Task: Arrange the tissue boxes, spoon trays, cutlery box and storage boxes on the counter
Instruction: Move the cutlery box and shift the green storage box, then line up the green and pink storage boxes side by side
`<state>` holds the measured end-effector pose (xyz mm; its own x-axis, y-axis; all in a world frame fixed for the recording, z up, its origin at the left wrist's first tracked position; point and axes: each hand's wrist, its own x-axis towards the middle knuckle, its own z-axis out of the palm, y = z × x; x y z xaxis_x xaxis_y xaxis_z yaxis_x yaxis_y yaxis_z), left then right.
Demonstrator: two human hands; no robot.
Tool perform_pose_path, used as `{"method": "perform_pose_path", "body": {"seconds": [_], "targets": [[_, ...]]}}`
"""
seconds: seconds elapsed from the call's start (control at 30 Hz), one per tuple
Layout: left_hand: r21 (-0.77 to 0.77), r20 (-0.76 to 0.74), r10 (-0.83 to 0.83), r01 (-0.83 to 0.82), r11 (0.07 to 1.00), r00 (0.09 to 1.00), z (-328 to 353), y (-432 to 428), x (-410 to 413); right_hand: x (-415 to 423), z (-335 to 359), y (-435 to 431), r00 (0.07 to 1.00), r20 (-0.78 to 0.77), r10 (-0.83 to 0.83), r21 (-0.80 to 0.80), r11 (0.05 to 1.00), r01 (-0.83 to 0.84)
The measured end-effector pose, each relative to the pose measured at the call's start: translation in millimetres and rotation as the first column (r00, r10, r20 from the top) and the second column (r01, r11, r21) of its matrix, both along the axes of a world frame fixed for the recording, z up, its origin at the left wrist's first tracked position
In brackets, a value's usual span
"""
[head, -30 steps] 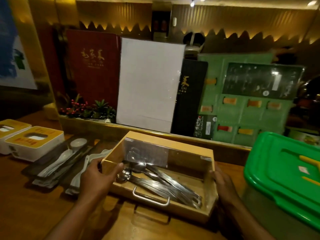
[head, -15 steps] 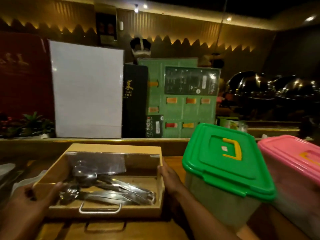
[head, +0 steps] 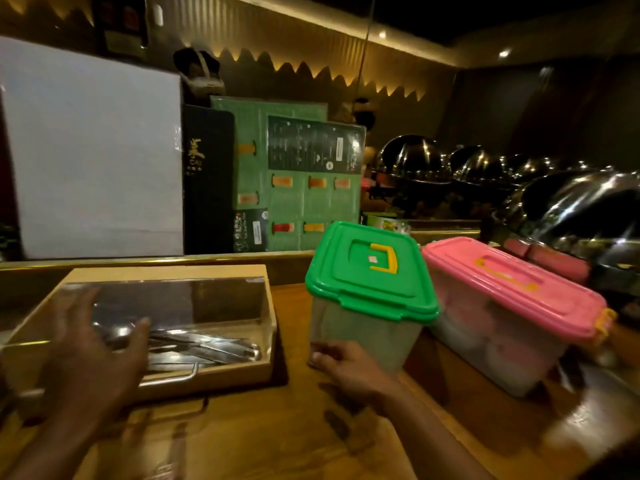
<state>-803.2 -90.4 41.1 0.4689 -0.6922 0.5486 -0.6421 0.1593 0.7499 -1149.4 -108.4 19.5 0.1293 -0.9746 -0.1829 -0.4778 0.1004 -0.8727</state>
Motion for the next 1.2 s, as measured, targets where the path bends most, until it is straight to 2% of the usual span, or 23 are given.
{"method": "perform_pose_path", "body": {"seconds": [0.07,0.2,0.3,0.37,0.47,0.63,0.73,0.87,1.0,1.1,1.2], "targets": [[-0.001,0.077,-0.092,0.092,0.996,0.993,4,6,-24,-26,0,18,0.996,-0.079,-0.048,-0.020,0.999,0.047],[0.005,0.040,-0.272,0.272,0.962,0.961,16,21,-83,-80,9,44,0.965,-0.135,-0.223,-0.202,0.960,0.193],[0.066,0.035,-0.411,0.409,0.910,0.911,23,18,-112,-105,22,50,0.917,-0.022,-0.399,-0.357,0.860,0.365],[0.127,0.021,-0.477,0.471,0.873,0.878,31,11,-133,-112,34,50,0.888,0.082,-0.453,-0.428,0.788,0.442],[0.209,-0.031,-0.534,0.528,0.823,0.845,41,-6,-164,-119,43,46,0.905,0.217,-0.366,-0.471,0.773,0.426],[0.217,-0.255,-0.592,0.642,0.735,0.764,55,-35,-213,-141,37,21,0.962,0.242,-0.127,-0.508,0.828,0.237],[0.222,-0.325,-0.542,0.619,0.753,0.775,56,-49,-234,-151,32,0,0.973,0.226,-0.038,-0.511,0.846,0.152],[0.210,-0.344,-0.455,0.540,0.815,0.821,45,-54,-252,-164,9,-28,0.980,0.179,-0.081,-0.490,0.857,0.161],[0.174,-0.300,-0.361,0.423,0.889,0.883,31,-49,-259,-176,5,-39,0.996,0.041,-0.074,-0.550,0.831,0.084],[0.170,-0.249,-0.275,0.322,0.932,0.929,22,-45,-269,-188,7,-57,0.993,0.116,-0.007,-0.488,0.870,0.063],[0.146,-0.150,-0.197,0.219,0.965,0.969,15,-37,-281,-202,10,-69,0.984,0.155,0.091,-0.496,0.868,-0.002]]}}
